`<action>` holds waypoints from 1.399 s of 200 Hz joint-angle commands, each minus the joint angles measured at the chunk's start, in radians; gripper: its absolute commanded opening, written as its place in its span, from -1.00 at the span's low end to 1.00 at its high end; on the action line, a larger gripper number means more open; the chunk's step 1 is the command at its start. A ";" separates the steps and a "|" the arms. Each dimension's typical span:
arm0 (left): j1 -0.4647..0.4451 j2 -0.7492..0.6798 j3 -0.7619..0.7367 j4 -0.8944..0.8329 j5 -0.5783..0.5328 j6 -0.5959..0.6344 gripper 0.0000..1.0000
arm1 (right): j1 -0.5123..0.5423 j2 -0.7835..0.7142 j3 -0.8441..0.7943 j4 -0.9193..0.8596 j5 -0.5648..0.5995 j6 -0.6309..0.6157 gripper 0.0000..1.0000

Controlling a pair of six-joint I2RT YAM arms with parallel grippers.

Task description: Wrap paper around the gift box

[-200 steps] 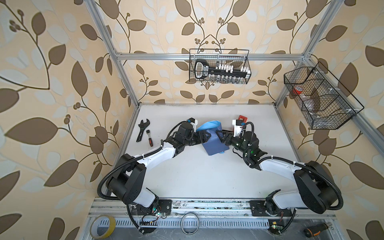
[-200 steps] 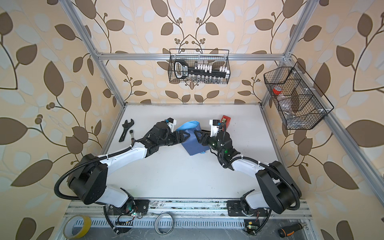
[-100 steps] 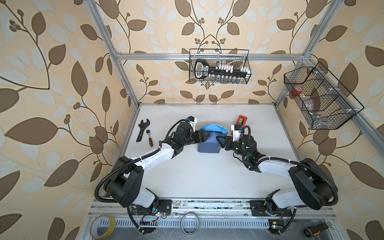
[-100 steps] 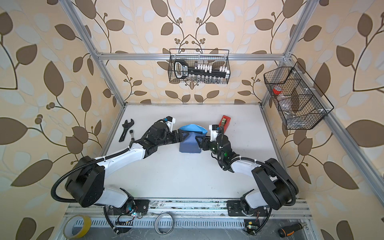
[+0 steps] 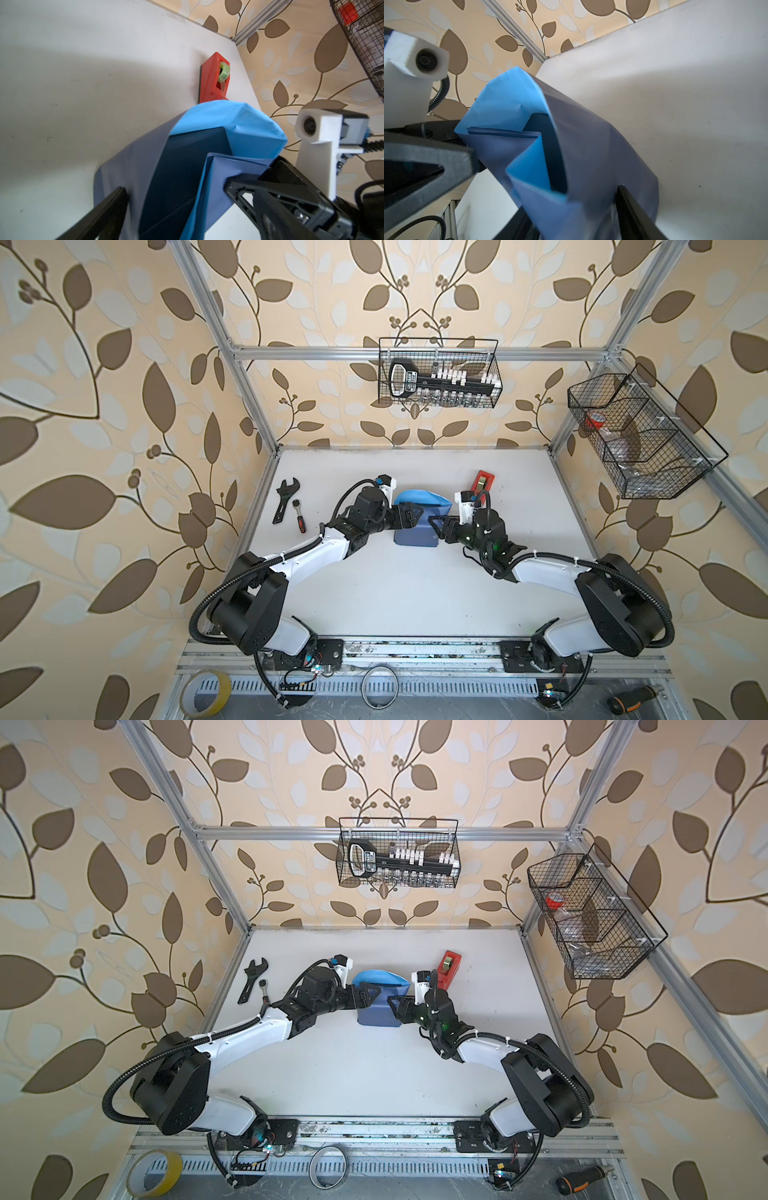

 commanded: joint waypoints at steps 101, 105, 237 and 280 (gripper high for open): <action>0.031 0.068 0.058 -0.102 -0.174 0.138 0.60 | -0.026 0.066 0.131 -0.207 -0.038 -0.113 0.13; 0.031 0.073 0.060 -0.099 -0.176 0.138 0.58 | -0.029 0.065 0.137 -0.216 -0.038 -0.119 0.13; 0.037 0.089 0.056 -0.083 -0.199 0.107 0.38 | -0.025 0.162 0.270 -0.387 0.160 -0.219 0.09; 0.053 0.130 0.137 -0.135 -0.268 0.154 0.34 | -0.024 0.157 0.261 -0.386 0.156 -0.234 0.05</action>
